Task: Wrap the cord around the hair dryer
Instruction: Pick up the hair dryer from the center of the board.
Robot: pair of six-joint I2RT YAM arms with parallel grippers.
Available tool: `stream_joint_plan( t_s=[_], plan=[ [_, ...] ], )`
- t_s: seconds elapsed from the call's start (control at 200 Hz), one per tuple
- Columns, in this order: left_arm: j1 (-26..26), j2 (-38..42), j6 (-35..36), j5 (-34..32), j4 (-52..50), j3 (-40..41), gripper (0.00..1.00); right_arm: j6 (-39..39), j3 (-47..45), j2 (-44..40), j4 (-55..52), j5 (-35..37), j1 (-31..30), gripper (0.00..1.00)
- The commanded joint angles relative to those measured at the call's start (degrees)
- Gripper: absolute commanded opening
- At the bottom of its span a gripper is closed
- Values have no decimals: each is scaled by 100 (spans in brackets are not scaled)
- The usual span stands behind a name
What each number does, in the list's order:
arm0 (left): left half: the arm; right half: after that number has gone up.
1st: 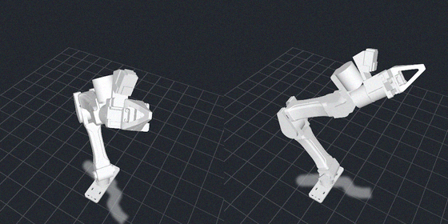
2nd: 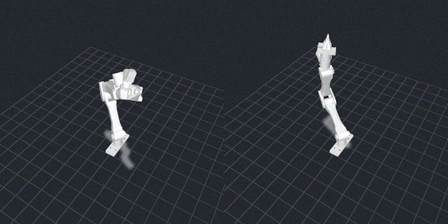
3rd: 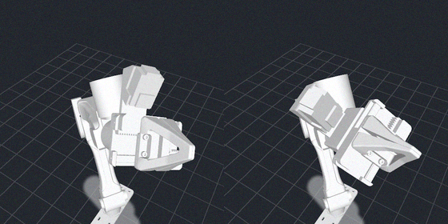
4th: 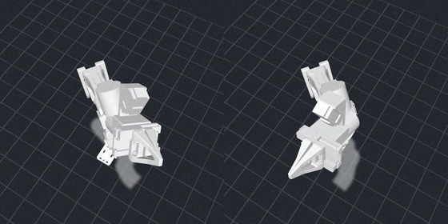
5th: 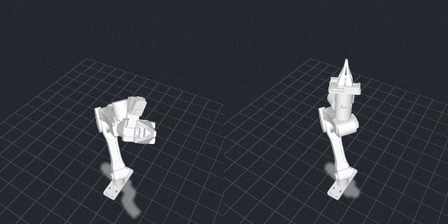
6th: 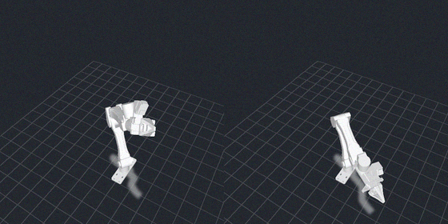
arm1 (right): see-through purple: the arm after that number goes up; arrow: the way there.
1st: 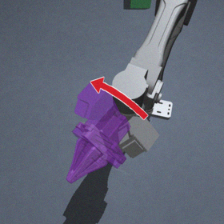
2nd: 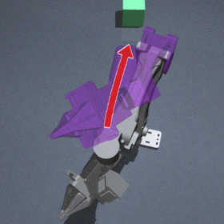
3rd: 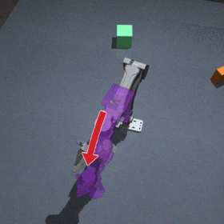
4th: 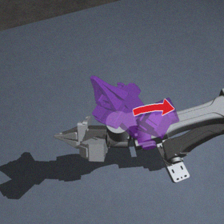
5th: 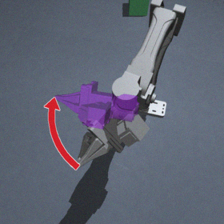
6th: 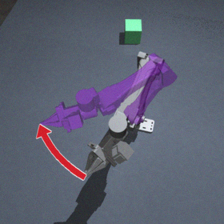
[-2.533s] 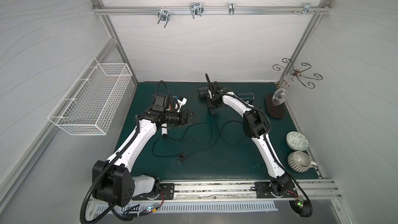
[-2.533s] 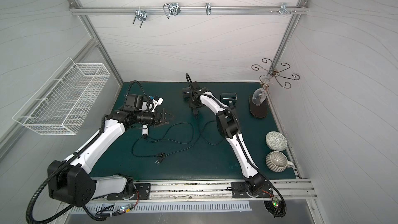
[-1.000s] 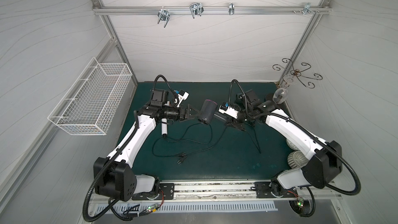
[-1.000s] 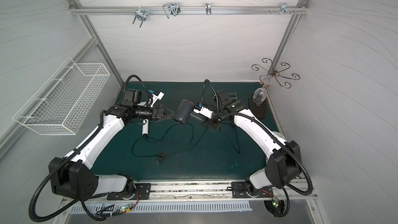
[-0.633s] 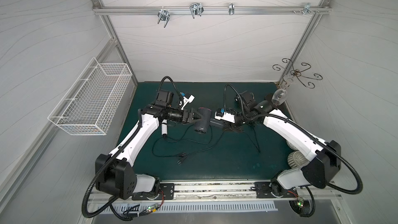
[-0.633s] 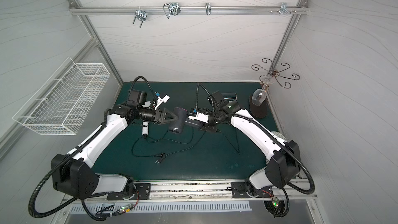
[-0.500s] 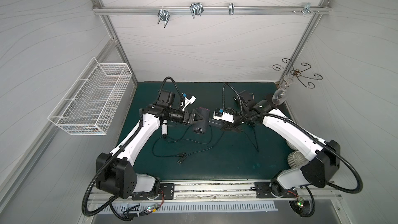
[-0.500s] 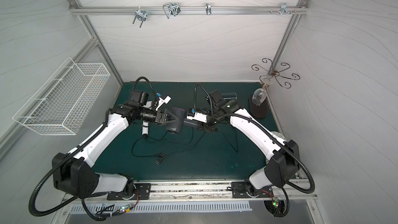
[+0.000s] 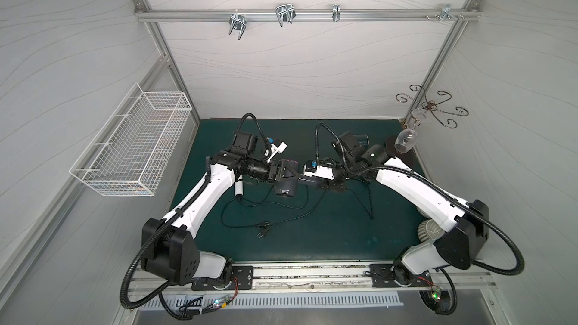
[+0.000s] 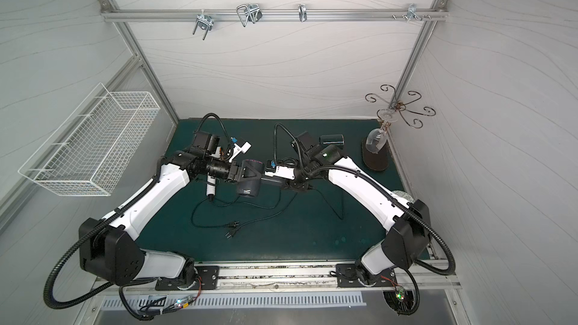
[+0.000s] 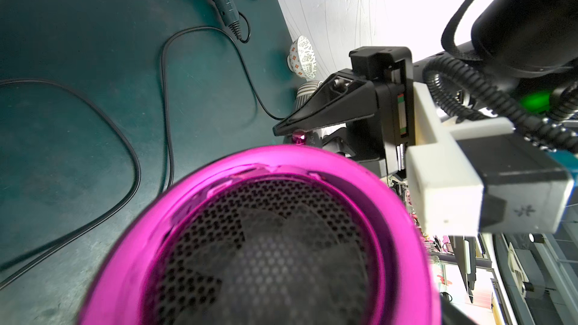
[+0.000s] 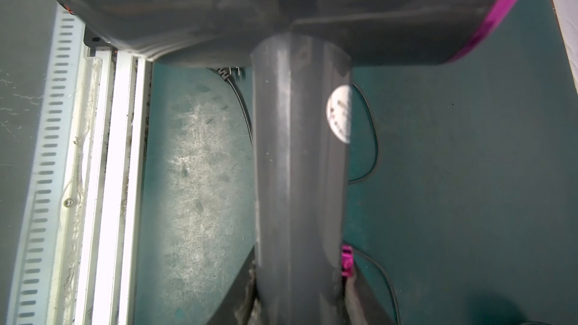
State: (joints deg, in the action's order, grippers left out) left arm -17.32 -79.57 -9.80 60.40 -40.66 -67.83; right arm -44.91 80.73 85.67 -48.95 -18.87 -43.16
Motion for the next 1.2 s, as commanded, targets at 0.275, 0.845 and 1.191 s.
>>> stream_joint_plan(
  t_s=[0.275,0.845,1.191],
  plan=[
    [-218,-142,166,88,-29,-222,75,-165,370,18,265,-90,-295,0],
    [-195,136,187,-163,-301,-782,0,984,588,159,479,59,36,41],
    [370,525,216,-345,-716,-1235,0,1863,400,-384,630,-1138,1432,99]
  ],
)
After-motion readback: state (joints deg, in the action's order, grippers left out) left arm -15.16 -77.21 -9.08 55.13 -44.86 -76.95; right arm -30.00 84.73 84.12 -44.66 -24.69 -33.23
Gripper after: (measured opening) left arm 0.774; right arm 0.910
